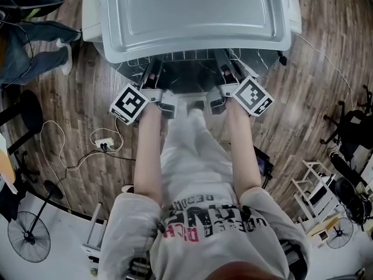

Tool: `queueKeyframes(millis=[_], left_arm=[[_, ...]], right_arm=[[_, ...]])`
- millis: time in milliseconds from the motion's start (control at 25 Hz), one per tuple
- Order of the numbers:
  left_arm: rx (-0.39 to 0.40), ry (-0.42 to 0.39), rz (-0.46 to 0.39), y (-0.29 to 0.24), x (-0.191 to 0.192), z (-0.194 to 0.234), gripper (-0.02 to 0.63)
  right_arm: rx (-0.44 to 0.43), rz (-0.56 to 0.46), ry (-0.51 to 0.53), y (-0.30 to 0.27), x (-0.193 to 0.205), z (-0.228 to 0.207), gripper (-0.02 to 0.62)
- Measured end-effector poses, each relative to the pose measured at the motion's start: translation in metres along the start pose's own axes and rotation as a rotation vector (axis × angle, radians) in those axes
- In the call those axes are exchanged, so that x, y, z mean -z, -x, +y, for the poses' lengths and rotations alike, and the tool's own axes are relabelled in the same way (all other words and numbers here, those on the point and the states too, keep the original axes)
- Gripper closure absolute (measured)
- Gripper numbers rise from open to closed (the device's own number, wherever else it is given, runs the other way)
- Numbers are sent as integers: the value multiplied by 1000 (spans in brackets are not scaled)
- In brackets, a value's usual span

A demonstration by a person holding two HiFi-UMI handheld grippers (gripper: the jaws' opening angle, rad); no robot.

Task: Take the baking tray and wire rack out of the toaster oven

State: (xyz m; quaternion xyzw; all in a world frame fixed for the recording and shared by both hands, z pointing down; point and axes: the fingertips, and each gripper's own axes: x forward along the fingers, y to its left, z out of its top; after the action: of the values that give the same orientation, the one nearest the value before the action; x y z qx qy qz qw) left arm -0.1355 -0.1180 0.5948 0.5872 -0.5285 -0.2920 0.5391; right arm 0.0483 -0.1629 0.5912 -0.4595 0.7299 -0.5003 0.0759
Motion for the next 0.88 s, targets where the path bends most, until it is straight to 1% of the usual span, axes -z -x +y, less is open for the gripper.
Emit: queueKeyframes(millis=[400, 600, 760, 880], left_arm=[[-10, -5, 5, 24, 16, -6, 578], [6, 8, 3, 35, 22, -12, 580], [2, -4, 2, 42, 25, -14, 581], [15, -2, -4, 47, 26, -17, 583]], right_arm=[[-15, 25, -11, 25, 9, 3, 529], [-29, 30, -22, 37, 12, 7, 531], [-39, 35, -32, 44, 13, 8, 532], [-50, 37, -46, 49, 14, 10, 534]])
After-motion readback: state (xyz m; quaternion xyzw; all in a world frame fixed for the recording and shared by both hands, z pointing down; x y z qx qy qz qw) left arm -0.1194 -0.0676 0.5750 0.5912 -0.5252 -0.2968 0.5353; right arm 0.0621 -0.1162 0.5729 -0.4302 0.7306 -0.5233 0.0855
